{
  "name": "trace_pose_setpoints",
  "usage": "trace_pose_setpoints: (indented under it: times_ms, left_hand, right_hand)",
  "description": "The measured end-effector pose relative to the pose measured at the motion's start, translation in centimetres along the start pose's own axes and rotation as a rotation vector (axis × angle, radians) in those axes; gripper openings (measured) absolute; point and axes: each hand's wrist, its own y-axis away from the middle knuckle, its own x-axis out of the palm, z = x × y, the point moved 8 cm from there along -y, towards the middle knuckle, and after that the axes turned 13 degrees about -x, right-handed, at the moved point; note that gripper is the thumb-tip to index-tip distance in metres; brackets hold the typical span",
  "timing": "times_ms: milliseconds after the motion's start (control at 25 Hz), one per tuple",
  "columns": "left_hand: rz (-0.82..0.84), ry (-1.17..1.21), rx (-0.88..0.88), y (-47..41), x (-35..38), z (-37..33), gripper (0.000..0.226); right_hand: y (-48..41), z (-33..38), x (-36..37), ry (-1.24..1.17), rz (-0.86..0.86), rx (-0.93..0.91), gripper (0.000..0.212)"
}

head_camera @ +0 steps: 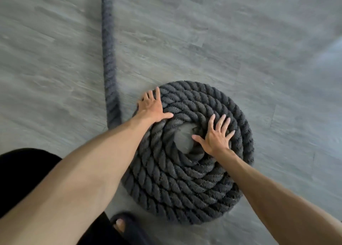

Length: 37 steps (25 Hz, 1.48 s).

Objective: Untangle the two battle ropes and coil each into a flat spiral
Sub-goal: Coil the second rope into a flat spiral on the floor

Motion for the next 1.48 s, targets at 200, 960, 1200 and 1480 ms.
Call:
trace_pose_setpoints:
  times_ms: [200, 960, 1200, 1480]
  left_hand:
    - [-0.034, -0.059, -0.038, -2.6, -2.2, 1.3, 0.124]
    - [0.088, 0.091, -0.666, -9.4, -5.9, 6.4, 0.118]
    - [0.194, -0.077, -0.557, -8.4, -10.6, 3.5, 0.111]
    - [0.146, -0.088, -0.139, -21.7, -14.1, -3.7, 0.157]
  right_hand:
    - [-4.4, 1.5, -3.3, 0.098, 0.109, -0.024, 0.117]
    - [-26.7, 12.7, -16.6, 0.362, 0.041, -0.632, 0.097]
    - [-18.3, 2.0, -14.1, -0.058, 0.006, -0.079, 0.119]
    - [-21.3, 4.0, -13.1, -0.027, -0.037, 0.041, 0.122]
